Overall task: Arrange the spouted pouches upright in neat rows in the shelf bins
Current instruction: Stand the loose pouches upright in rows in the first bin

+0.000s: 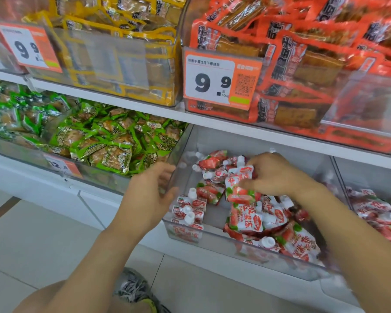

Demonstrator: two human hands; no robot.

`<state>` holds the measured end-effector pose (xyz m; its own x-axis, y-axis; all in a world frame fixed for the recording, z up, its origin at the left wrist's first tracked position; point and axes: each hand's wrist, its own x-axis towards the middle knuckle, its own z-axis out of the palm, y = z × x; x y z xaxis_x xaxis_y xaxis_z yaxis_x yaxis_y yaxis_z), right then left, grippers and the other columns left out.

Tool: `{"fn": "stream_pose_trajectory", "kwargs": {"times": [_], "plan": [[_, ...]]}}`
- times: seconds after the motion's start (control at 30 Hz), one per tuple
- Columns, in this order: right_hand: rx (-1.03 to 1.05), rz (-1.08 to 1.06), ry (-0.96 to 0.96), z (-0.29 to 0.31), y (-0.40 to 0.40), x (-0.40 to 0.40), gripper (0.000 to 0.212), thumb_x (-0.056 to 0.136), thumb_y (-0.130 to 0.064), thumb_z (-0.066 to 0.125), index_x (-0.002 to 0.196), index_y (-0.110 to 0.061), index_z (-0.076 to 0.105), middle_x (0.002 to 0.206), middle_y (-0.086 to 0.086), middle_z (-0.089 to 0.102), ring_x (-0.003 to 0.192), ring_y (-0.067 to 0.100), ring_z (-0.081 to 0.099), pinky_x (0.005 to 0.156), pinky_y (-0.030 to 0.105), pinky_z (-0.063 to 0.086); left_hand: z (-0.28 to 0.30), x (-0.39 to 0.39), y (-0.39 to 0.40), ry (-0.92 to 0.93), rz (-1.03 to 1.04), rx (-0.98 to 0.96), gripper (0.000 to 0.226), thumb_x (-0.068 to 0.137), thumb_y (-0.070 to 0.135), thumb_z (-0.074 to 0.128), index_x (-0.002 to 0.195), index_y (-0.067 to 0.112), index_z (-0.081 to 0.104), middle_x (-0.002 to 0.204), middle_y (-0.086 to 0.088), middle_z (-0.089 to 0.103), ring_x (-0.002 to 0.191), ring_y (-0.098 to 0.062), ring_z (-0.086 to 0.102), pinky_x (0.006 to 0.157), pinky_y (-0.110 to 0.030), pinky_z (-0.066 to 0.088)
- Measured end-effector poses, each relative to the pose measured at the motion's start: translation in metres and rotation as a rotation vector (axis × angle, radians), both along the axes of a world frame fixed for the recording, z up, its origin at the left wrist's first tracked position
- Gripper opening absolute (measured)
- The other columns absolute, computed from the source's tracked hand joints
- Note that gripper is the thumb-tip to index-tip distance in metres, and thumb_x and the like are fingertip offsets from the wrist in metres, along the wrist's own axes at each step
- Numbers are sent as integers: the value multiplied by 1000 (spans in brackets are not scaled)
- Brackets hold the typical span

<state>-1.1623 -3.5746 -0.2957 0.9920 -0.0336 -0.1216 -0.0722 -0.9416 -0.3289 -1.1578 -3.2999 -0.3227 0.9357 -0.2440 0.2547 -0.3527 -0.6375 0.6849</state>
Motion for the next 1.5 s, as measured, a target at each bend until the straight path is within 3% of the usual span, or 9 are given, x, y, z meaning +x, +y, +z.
{"fn": "stream_pose_trajectory", "kwargs": {"times": [0.13, 0.27, 0.43, 0.6, 0.73, 0.83, 0.97, 1.23, 1.5], "plan": [[-184, 113, -61, -5, 18, 6, 73, 74, -11, 72, 141, -23, 44, 138, 6, 42, 127, 27, 38, 103, 40, 42, -1, 0, -1, 13, -7, -69, 37, 80, 4, 73, 100, 31, 57, 80, 22, 60, 82, 13, 57, 61, -3, 44], [-147, 530, -57, -18, 41, 33, 34, 85, -22, 66, 118, -20, 66, 119, 1, 62, 112, 21, 54, 96, 42, 47, -7, 4, 2, 48, 0, -91, 37, 81, 11, 75, 102, 34, 57, 85, 18, 65, 83, 7, 59, 64, -15, 52], [-454, 691, 80, -35, 45, 68, 63, 76, -56, 72, 130, -26, 57, 115, 2, 53, 113, 20, 45, 96, 39, 41, -10, 5, 4, 62, 3, -108, 36, 82, 14, 75, 112, 26, 61, 89, 16, 65, 86, 7, 58, 66, -14, 52], [-591, 723, 107, -38, 47, 85, 51, 64, -66, 75, 89, -23, 70, 83, 2, 62, 87, 24, 57, 80, 38, 50, -11, 6, 3, 76, 2, -148, 36, 81, 11, 75, 108, 29, 59, 88, 15, 63, 85, 5, 58, 69, -15, 52], [-599, 773, 174, -39, 54, 91, 81, 59, -60, 82, 129, -29, 56, 119, 0, 59, 112, 24, 54, 92, 41, 48, -7, 6, 3, 86, -21, -170, 36, 81, 9, 74, 103, 31, 57, 86, 12, 63, 83, 3, 59, 65, -18, 53], [-675, 803, 234, -40, 58, 94, 71, 57, -58, 84, 119, -33, 59, 120, -1, 55, 115, 26, 47, 94, 46, 44, -8, 6, 4, 106, -37, -190, 36, 81, 8, 74, 105, 29, 58, 87, 11, 63, 83, 1, 59, 64, -21, 54], [-481, 738, 183, -36, 49, 88, 62, 45, -60, 87, 78, -33, 42, 88, -7, 44, 92, 23, 47, 78, 41, 44, -8, 5, 5, 99, -47, -185, 37, 81, 9, 75, 108, 29, 58, 87, 14, 62, 84, 1, 58, 66, -19, 53], [-167, 488, -43, -13, 43, 75, 69, 62, -71, 76, 112, -31, 48, 86, -11, 49, 80, 15, 48, 63, 32, 34, -10, 7, 6, 93, -42, -159, 36, 82, 13, 75, 108, 30, 57, 87, 11, 63, 85, 0, 58, 67, -20, 53], [-16, 415, -62, -28, 57, 70, 59, 63, -65, 79, 79, -15, 53, 80, 2, 51, 70, 17, 45, 59, 34, 33, -12, 9, 7, 97, -35, -150, 36, 81, 14, 76, 109, 28, 59, 87, 13, 66, 83, -2, 61, 71, -28, 57]]}}
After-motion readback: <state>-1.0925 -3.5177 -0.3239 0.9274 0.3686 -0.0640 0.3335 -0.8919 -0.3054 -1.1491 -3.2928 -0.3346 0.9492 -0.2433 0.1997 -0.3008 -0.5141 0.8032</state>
